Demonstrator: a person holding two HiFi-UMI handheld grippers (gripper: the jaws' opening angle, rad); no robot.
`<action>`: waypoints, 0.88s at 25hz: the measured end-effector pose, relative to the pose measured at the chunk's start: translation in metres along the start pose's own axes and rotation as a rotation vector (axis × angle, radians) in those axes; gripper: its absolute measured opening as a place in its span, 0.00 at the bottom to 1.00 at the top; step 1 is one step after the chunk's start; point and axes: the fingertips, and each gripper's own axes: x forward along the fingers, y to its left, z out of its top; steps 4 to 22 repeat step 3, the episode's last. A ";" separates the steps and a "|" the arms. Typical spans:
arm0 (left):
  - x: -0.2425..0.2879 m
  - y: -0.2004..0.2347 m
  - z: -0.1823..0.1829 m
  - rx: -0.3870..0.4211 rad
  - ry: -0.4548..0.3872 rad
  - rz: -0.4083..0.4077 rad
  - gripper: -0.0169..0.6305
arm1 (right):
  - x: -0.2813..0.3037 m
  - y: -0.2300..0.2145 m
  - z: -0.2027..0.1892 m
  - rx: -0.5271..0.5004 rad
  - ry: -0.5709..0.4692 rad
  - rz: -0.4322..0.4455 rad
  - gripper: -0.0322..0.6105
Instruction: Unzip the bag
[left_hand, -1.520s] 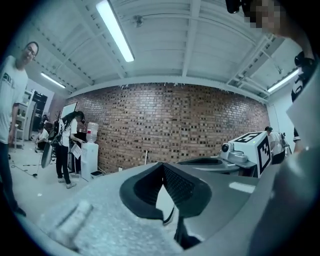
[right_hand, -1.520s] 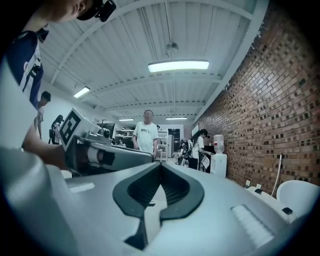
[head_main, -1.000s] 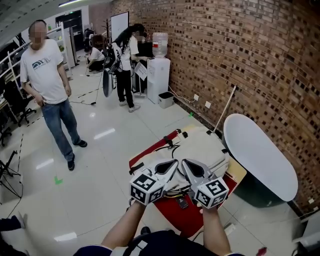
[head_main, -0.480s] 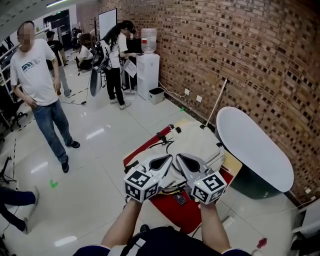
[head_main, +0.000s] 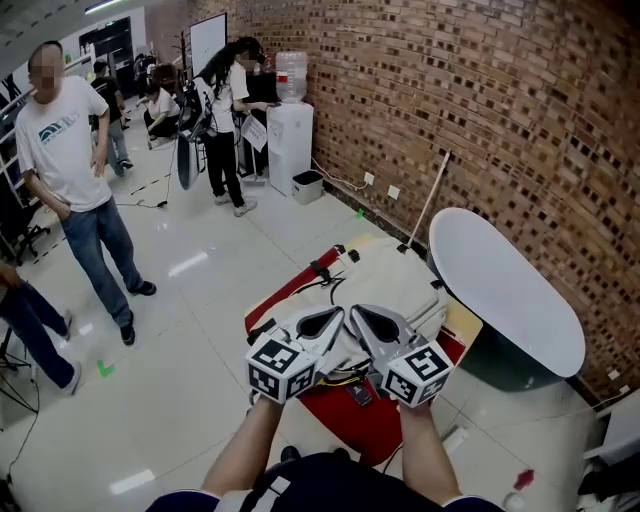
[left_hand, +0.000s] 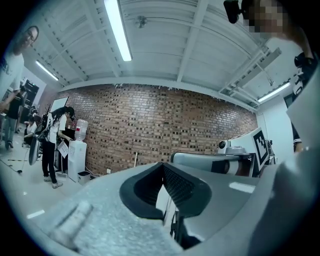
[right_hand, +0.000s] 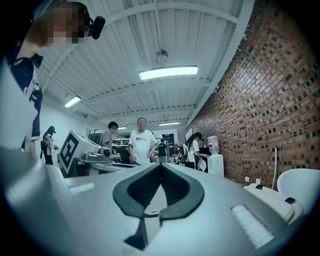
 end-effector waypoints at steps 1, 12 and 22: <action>0.000 0.000 0.001 0.000 0.001 -0.002 0.03 | 0.000 0.000 0.001 0.003 -0.001 0.000 0.06; 0.001 0.000 0.001 -0.002 0.004 -0.006 0.03 | 0.000 0.000 0.002 0.005 -0.003 -0.002 0.06; 0.001 0.000 0.001 -0.002 0.004 -0.006 0.03 | 0.000 0.000 0.002 0.005 -0.003 -0.002 0.06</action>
